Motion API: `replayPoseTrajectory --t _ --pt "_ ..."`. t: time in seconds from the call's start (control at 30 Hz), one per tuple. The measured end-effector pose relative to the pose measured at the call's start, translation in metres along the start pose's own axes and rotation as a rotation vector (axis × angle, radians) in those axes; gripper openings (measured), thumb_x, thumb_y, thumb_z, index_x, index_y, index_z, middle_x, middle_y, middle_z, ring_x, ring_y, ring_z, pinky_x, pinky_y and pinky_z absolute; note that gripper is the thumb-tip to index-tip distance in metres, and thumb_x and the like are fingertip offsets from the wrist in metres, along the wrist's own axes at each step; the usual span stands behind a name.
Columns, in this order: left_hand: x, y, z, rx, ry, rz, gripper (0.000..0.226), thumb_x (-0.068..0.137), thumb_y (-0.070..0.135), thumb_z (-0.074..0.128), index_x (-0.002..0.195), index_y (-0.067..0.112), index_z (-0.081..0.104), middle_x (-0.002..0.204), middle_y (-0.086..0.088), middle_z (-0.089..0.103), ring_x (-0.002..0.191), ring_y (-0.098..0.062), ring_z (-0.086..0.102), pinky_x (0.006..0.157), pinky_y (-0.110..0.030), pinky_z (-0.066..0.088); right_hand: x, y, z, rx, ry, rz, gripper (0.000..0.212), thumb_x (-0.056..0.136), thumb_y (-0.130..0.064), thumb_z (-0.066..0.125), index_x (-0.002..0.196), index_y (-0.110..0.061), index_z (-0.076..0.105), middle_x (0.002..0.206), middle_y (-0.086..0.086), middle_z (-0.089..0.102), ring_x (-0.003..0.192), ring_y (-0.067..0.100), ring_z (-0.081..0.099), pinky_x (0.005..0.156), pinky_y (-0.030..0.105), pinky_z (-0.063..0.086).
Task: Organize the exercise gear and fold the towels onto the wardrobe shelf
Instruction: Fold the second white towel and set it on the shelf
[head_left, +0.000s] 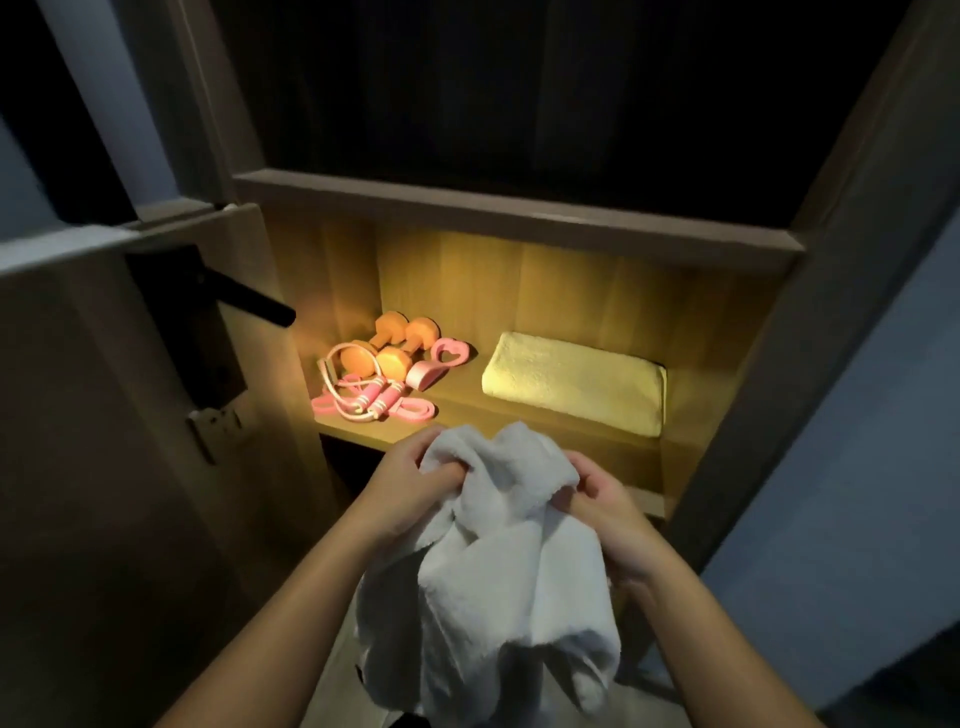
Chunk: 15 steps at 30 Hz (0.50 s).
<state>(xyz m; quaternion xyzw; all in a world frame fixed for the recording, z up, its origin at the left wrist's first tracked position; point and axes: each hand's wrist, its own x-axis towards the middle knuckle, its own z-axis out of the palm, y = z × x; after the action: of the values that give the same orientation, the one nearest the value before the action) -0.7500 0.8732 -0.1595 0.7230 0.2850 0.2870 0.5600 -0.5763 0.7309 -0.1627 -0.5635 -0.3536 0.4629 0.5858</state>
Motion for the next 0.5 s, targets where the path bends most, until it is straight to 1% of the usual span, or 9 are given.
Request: replayPoseTrajectory --t 0.07,0.1,0.13,0.17,0.23,0.3,0.37,0.43,0.5 --pt "-0.031 -0.016 0.003 -0.064 0.023 0.069 0.022 0.087 -0.001 0.059 0.095 0.017 0.07 0.083 0.006 0.071 0.074 0.0 0.064 0.06 -0.012 0.05 -0.025 0.021 0.015 -0.006 0.033 -0.054 0.05 0.07 -0.028 0.075 0.118 -0.02 0.063 0.112 0.007 0.069 0.101 0.028 0.067 0.081 0.041 0.057" --pt "-0.047 -0.017 0.006 -0.098 0.025 0.097 0.024 0.086 -0.004 0.057 0.095 0.014 0.069 0.08 0.007 0.071 0.073 0.001 0.063 0.06 -0.012 0.05 -0.04 0.028 0.023 -0.001 0.055 -0.075 0.05 0.071 -0.028 0.075 0.119 -0.019 0.063 0.114 0.008 0.068 0.103 0.029 0.066 0.084 0.045 0.056" --pt "-0.064 -0.016 0.007 -0.124 0.023 0.119 0.026 0.086 -0.006 0.055 0.094 0.015 0.069 0.078 0.01 0.071 0.072 0.002 0.063 0.06 -0.011 0.05 -0.056 0.033 0.03 0.001 0.074 -0.09 0.049 0.071 -0.027 0.075 0.118 -0.02 0.064 0.114 0.009 0.068 0.103 0.03 0.066 0.086 0.046 0.056" --pt "-0.08 -0.011 0.008 -0.138 0.014 0.141 0.03 0.087 -0.007 0.054 0.092 0.019 0.069 0.077 0.013 0.071 0.071 0.003 0.062 0.06 -0.011 0.05 -0.071 0.034 0.037 0.003 0.094 -0.103 0.048 0.071 -0.027 0.075 0.117 -0.021 0.064 0.114 0.008 0.068 0.101 0.028 0.067 0.084 0.045 0.057" --pt "-0.107 0.007 0.004 -0.134 -0.056 0.187 0.033 0.087 -0.006 0.053 0.092 0.023 0.068 0.079 0.013 0.071 0.073 0.003 0.064 0.062 -0.013 0.051 -0.101 0.026 0.049 0.033 0.132 -0.14 0.043 0.073 -0.023 0.074 0.115 -0.023 0.066 0.109 0.006 0.071 0.094 0.023 0.07 0.073 0.037 0.058" --pt "-0.124 0.032 -0.005 -0.105 -0.148 0.252 0.027 0.085 0.0 0.056 0.099 0.02 0.069 0.089 0.006 0.073 0.082 -0.003 0.066 0.069 -0.018 0.053 -0.129 0.012 0.055 0.066 0.129 -0.196 0.034 0.075 -0.021 0.073 0.109 -0.025 0.07 0.104 0.005 0.073 0.087 0.02 0.072 0.065 0.031 0.057" --pt "-0.135 0.052 -0.014 -0.073 -0.219 0.307 0.028 0.078 0.015 0.059 0.102 0.024 0.07 0.097 0.003 0.073 0.089 -0.009 0.068 0.071 -0.021 0.055 -0.153 -0.003 0.06 0.065 0.101 -0.244 0.029 0.074 -0.028 0.079 0.103 -0.027 0.074 0.103 0.004 0.074 0.089 0.021 0.072 0.067 0.03 0.057" --pt "-0.144 0.056 -0.019 -0.073 -0.263 0.307 0.028 0.075 0.024 0.06 0.097 0.035 0.072 0.096 0.005 0.074 0.087 -0.008 0.069 0.067 -0.018 0.053 -0.171 -0.005 0.064 0.035 0.091 -0.254 0.038 0.072 -0.038 0.082 0.107 -0.027 0.072 0.108 0.006 0.072 0.095 0.024 0.071 0.072 0.033 0.057" --pt "-0.154 0.04 -0.017 -0.076 -0.297 0.247 0.027 0.075 0.022 0.06 0.092 0.039 0.073 0.093 0.006 0.075 0.083 -0.006 0.07 0.062 -0.017 0.052 -0.181 0.013 0.065 0.014 0.103 -0.207 0.051 0.069 -0.042 0.084 0.114 -0.025 0.069 0.115 0.01 0.07 0.101 0.028 0.069 0.075 0.037 0.057"
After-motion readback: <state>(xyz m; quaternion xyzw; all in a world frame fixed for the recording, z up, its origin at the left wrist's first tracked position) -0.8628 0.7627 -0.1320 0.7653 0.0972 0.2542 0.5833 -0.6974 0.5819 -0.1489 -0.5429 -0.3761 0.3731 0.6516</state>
